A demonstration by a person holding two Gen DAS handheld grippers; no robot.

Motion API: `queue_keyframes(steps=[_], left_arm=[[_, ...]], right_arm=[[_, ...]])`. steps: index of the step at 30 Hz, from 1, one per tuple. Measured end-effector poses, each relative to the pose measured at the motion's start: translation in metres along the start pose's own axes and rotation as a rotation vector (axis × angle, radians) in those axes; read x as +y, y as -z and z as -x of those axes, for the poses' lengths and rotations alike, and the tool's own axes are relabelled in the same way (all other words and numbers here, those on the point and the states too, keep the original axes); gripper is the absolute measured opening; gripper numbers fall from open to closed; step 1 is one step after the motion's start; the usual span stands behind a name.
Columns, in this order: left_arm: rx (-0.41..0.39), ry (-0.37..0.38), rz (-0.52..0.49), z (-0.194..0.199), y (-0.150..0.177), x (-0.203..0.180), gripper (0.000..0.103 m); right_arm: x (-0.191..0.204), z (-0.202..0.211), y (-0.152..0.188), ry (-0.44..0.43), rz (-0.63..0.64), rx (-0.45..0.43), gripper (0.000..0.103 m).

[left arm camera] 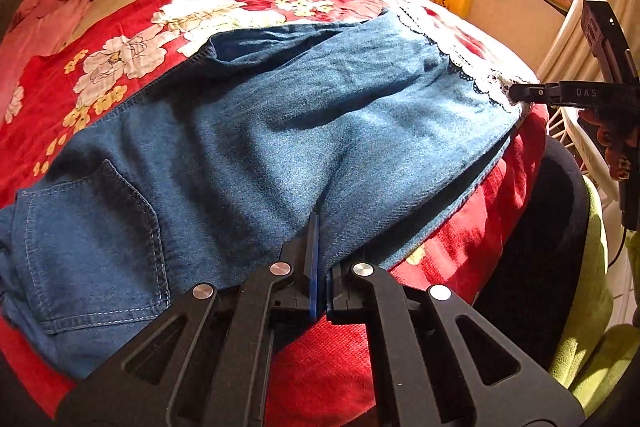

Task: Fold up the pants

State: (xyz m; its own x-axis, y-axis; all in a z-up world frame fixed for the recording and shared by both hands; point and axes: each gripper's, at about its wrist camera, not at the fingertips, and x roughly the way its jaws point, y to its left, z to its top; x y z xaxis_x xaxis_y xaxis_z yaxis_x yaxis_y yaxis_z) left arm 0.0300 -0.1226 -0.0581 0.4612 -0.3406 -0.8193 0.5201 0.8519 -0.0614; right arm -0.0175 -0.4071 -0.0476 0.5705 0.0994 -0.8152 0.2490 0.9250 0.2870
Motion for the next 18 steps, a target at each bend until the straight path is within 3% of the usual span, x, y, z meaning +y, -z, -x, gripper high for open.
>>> queue_keyframes(steps=[2,5,7,10,13,15,17,18], left_arm=[[0.003,-0.003,-0.007,0.0,0.001,-0.001,0.0],[0.003,-0.003,-0.016,0.003,0.003,-0.003,0.0],[0.002,-0.003,-0.025,0.003,0.004,-0.005,0.0],[0.003,0.002,-0.046,0.004,0.006,-0.008,0.0],[0.027,0.014,-0.036,0.002,0.012,-0.005,0.001],[0.03,0.022,-0.035,0.007,0.017,-0.004,0.011],[0.002,0.031,-0.038,0.019,0.017,-0.005,0.037],[-0.031,0.036,-0.036,0.029,0.013,-0.004,0.04]], right_arm=[[0.003,0.013,-0.001,0.055,0.024,-0.041,0.03],[0.021,0.04,-0.002,0.151,0.144,-0.155,0.034],[0.041,0.045,-0.001,0.136,0.247,-0.182,0.038],[0.062,0.021,0.005,0.061,0.335,-0.101,0.038],[0.058,-0.02,0.013,0.19,0.354,0.04,0.037],[0.056,-0.027,0.021,0.212,0.395,0.055,0.036],[0.057,-0.022,0.021,0.188,0.403,0.06,0.038],[0.055,-0.018,0.018,0.155,0.385,0.054,0.039]])
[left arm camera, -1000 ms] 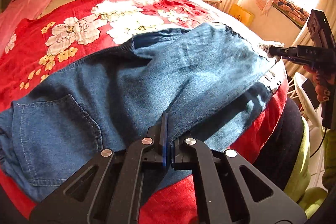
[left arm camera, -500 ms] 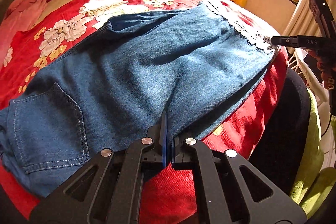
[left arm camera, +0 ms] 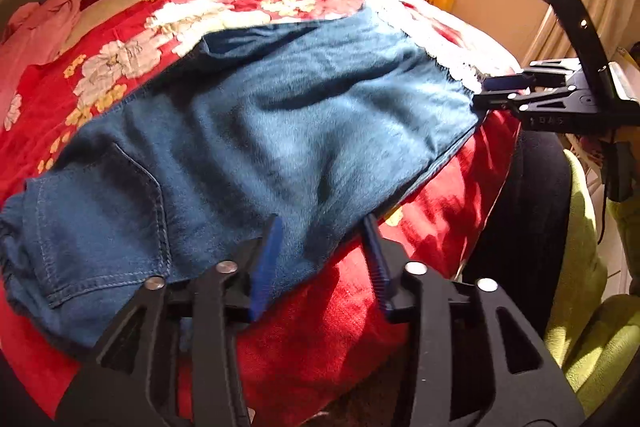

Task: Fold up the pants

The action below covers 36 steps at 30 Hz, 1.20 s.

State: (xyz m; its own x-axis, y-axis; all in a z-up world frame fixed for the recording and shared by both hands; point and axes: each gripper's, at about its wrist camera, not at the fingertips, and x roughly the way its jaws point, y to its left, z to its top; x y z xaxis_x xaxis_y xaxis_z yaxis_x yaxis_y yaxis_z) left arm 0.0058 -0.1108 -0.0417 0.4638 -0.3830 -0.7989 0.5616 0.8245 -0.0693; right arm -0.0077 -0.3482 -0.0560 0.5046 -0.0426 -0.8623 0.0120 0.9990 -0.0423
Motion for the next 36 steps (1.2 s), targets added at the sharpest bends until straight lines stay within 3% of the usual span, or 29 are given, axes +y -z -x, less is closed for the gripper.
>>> queue_keyframes(steps=[3,5,8,11,14,18,19,20,21,22,25,27,31,36], left_arm=[[-0.075,-0.012,0.035,0.022,-0.021,0.013,0.048],[-0.1,-0.031,0.058,0.027,-0.038,0.028,0.058],[-0.111,-0.099,0.051,0.02,-0.068,0.048,0.059],[-0.078,-0.151,0.006,-0.003,-0.093,0.06,0.061],[-0.004,-0.233,-0.128,-0.038,-0.108,0.063,0.065],[0.094,-0.214,-0.15,-0.083,-0.113,0.071,0.065],[0.096,-0.206,-0.144,-0.087,-0.114,0.071,0.061],[0.098,-0.179,-0.13,-0.091,-0.116,0.072,0.032],[0.097,-0.125,-0.092,-0.092,-0.119,0.075,0.012],[0.083,-0.079,-0.038,-0.09,-0.124,0.082,0.003],[0.003,0.037,0.175,-0.079,-0.134,0.117,0.002],[-0.002,0.118,0.305,-0.085,-0.133,0.142,0.002],[0.063,0.084,0.261,-0.111,-0.126,0.133,0.003],[0.042,0.111,0.281,-0.108,-0.125,0.136,0.008]], right_arm=[[-0.015,0.018,-0.009,-0.105,-0.09,-0.066,0.041],[-0.025,0.028,-0.018,-0.099,-0.119,-0.113,0.041],[-0.037,0.031,-0.033,-0.111,-0.15,-0.146,0.041],[-0.04,0.028,-0.05,-0.136,-0.145,-0.171,0.042],[-0.037,0.015,-0.067,-0.147,-0.117,-0.162,0.042],[-0.034,-0.017,-0.082,-0.167,-0.083,-0.099,0.042],[-0.036,-0.026,-0.083,-0.161,-0.089,-0.078,0.042],[-0.038,-0.034,-0.083,-0.156,-0.099,-0.052,0.042],[-0.041,-0.042,-0.08,-0.152,-0.113,-0.027,0.042],[-0.044,-0.046,-0.077,-0.148,-0.127,-0.014,0.042],[-0.045,-0.049,-0.067,-0.143,-0.127,-0.013,0.042],[-0.042,-0.051,-0.064,-0.136,-0.103,-0.01,0.042],[-0.05,-0.039,-0.075,-0.162,-0.138,-0.057,0.042],[-0.089,-0.041,-0.11,-0.164,-0.259,-0.142,0.042]])
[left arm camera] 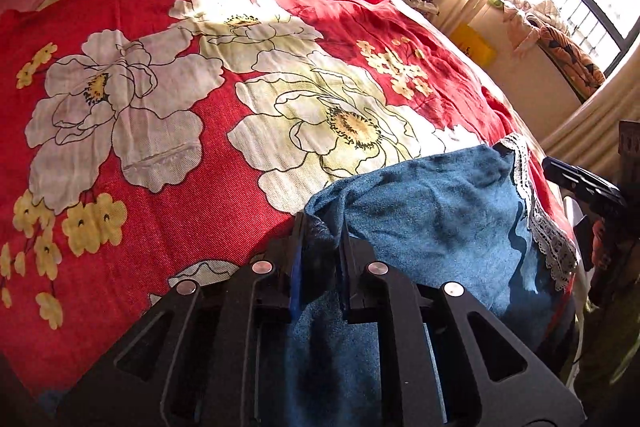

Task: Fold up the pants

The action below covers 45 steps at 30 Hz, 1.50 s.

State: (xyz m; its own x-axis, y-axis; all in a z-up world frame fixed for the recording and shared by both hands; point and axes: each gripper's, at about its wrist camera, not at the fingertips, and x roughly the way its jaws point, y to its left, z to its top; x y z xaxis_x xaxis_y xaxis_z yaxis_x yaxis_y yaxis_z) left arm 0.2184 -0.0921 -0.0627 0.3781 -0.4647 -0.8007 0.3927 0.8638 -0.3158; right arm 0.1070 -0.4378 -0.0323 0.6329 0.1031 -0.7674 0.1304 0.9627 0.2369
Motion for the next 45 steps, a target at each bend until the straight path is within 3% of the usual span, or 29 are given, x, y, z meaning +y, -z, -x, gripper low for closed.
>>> queue_keyframes(steps=[5,6,8,10,13,15,21,24,25,26,29,32,39,45], left_arm=[[-0.001,-0.012,0.0,-0.001,0.002,0.0,0.008],[-0.001,-0.019,0.0,0.0,0.002,-0.001,0.007],[-0.003,-0.031,-0.003,0.001,0.002,-0.002,0.004],[-0.026,-0.05,-0.011,0.008,0.001,-0.006,0.003],[-0.065,-0.051,-0.012,0.019,-0.007,-0.011,0.003],[-0.071,-0.072,-0.022,0.016,-0.012,-0.015,0.003],[-0.028,-0.149,0.007,-0.018,-0.006,-0.007,0.006],[-0.044,-0.161,0.0,-0.011,-0.004,-0.009,0.009],[-0.046,-0.169,0.002,-0.004,-0.004,-0.009,0.013],[-0.054,-0.188,0.006,0.004,-0.003,-0.009,0.023],[-0.098,-0.192,0.003,0.042,0.008,-0.011,0.038],[-0.16,-0.25,-0.012,0.085,0.033,-0.011,0.057],[-0.244,-0.452,0.118,0.165,0.098,0.03,0.075],[-0.189,-0.498,0.225,0.172,0.13,0.06,0.084]], right_arm=[[-0.021,-0.051,-0.013,-0.086,-0.08,0.109,0.043],[-0.018,-0.058,-0.009,-0.114,-0.07,0.134,0.039],[-0.008,-0.058,-0.004,-0.122,-0.023,0.135,0.02],[-0.002,-0.042,-0.007,-0.12,0.017,0.083,0.017],[-0.002,-0.017,-0.025,-0.1,0.051,-0.013,0.016],[-0.001,-0.017,-0.038,-0.066,0.082,-0.032,0.016],[0.003,-0.077,-0.036,0.055,0.162,0.103,0.018],[-0.003,-0.076,-0.035,0.047,0.129,0.096,0.027],[-0.007,-0.066,-0.036,0.037,0.097,0.082,0.039],[-0.011,-0.053,-0.036,0.007,0.061,0.061,0.043],[-0.022,-0.006,-0.024,-0.086,-0.022,-0.006,0.043],[-0.027,0.026,0.002,-0.127,-0.041,-0.015,0.043],[-0.025,0.045,0.063,-0.103,-0.06,0.061,0.043],[-0.022,0.029,0.077,-0.052,-0.06,0.116,0.043]])
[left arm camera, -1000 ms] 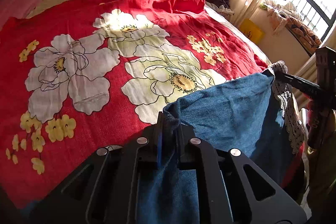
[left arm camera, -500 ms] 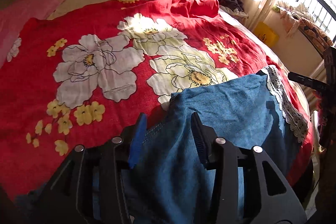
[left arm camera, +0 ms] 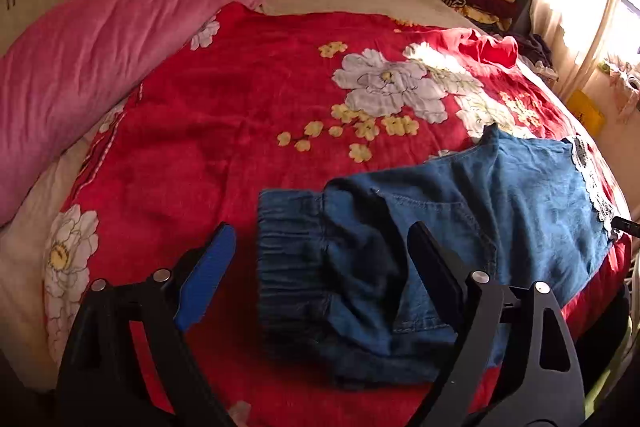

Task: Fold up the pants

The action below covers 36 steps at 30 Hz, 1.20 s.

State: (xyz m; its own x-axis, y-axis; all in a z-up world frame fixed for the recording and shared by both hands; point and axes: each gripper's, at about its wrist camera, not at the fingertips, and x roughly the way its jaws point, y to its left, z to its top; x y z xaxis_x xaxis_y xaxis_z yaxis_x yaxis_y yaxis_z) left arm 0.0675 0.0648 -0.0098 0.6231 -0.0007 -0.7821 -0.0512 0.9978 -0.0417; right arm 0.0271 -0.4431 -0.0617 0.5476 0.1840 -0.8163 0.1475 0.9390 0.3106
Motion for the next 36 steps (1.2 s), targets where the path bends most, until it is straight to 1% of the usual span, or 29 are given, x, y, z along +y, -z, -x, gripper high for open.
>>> queue_keyframes(steps=[1,2,3,4,5,6,7,8,11,12,13,15,16,18,20,21,22,23,24,26,27,28,29,32,34,36], left_arm=[[0.018,-0.001,0.001,-0.003,0.004,-0.001,0.089],[0.035,0.006,-0.001,-0.008,0.008,-0.004,0.089],[0.044,0.017,-0.008,-0.012,0.01,-0.008,0.088],[0.047,0.032,-0.015,-0.016,0.013,-0.013,0.075],[0.051,0.046,-0.021,-0.019,0.015,-0.018,0.043],[0.054,0.05,-0.028,-0.022,0.015,-0.021,0.032],[0.047,0.048,-0.021,-0.021,0.015,-0.02,0.033],[0.034,0.035,-0.011,-0.019,0.013,-0.016,0.033],[0.0,-0.039,-0.001,-0.014,0.008,-0.001,0.033],[0.002,-0.032,0.02,-0.016,0.008,0.006,0.034],[0.021,-0.011,0.041,-0.021,0.009,0.012,0.034],[0.055,-0.02,0.031,-0.031,0.013,0.014,0.039],[0.057,-0.02,0.028,-0.032,0.015,0.013,0.04],[0.043,-0.03,0.035,-0.026,0.014,0.013,0.045],[0.023,-0.032,0.038,-0.014,0.011,0.014,0.054],[-0.002,-0.026,0.034,-0.004,0.008,0.012,0.056],[-0.024,-0.025,0.026,0.005,0.006,0.009,0.063],[-0.047,-0.023,0.016,0.014,0.003,0.005,0.067],[-0.068,-0.013,0.0,0.023,0.0,-0.001,0.068],[-0.098,0.015,-0.034,0.035,-0.005,-0.016,0.076],[-0.112,0.031,-0.058,0.039,-0.008,-0.027,0.078],[-0.12,0.05,-0.079,0.041,-0.01,-0.037,0.081],[-0.125,0.07,-0.099,0.042,-0.012,-0.048,0.083],[-0.115,0.128,-0.166,0.035,-0.014,-0.086,0.088],[-0.1,0.17,-0.219,0.025,-0.013,-0.114,0.09],[-0.078,0.192,-0.266,0.012,-0.009,-0.139,0.091]], right_arm=[[0.001,-0.002,0.001,-0.021,-0.007,0.009,0.043],[0.003,-0.005,0.002,-0.033,-0.007,0.017,0.043],[0.005,-0.006,0.004,-0.025,0.003,0.02,0.043],[0.008,-0.008,0.005,-0.009,0.023,0.024,0.038],[0.011,-0.008,0.006,0.008,0.043,0.025,0.031],[0.014,-0.008,0.007,0.025,0.064,0.024,0.027],[0.015,-0.005,0.008,0.039,0.081,0.019,0.02],[0.015,-0.001,0.008,0.043,0.089,0.014,0.017],[0.017,0.004,0.009,0.065,0.116,0.007,0.016],[0.017,0.002,0.011,0.073,0.121,0.009,0.016],[0.017,-0.001,0.012,0.082,0.119,0.017,0.017],[0.017,-0.007,0.014,0.096,0.119,0.026,0.02],[0.017,-0.008,0.014,0.101,0.11,0.026,0.021],[0.017,-0.004,0.013,0.109,0.108,0.025,0.025],[0.019,0.007,0.011,0.129,0.119,0.006,0.038],[0.02,0.014,0.01,0.14,0.124,-0.016,0.041],[0.02,0.022,0.009,0.148,0.125,-0.038,0.045],[0.021,0.029,0.008,0.157,0.128,-0.06,0.048],[0.023,0.036,0.008,0.162,0.133,-0.082,0.049],[0.03,0.047,0.006,0.155,0.147,-0.119,0.05],[0.035,0.051,0.006,0.145,0.153,-0.134,0.053],[0.04,0.054,0.005,0.136,0.161,-0.15,0.06],[0.046,0.056,0.005,0.124,0.173,-0.164,0.064],[0.069,0.056,0.004,0.088,0.213,-0.182,0.065],[0.084,0.049,0.004,0.062,0.236,-0.174,0.065],[0.099,0.037,0.007,0.048,0.268,-0.156,0.065]])
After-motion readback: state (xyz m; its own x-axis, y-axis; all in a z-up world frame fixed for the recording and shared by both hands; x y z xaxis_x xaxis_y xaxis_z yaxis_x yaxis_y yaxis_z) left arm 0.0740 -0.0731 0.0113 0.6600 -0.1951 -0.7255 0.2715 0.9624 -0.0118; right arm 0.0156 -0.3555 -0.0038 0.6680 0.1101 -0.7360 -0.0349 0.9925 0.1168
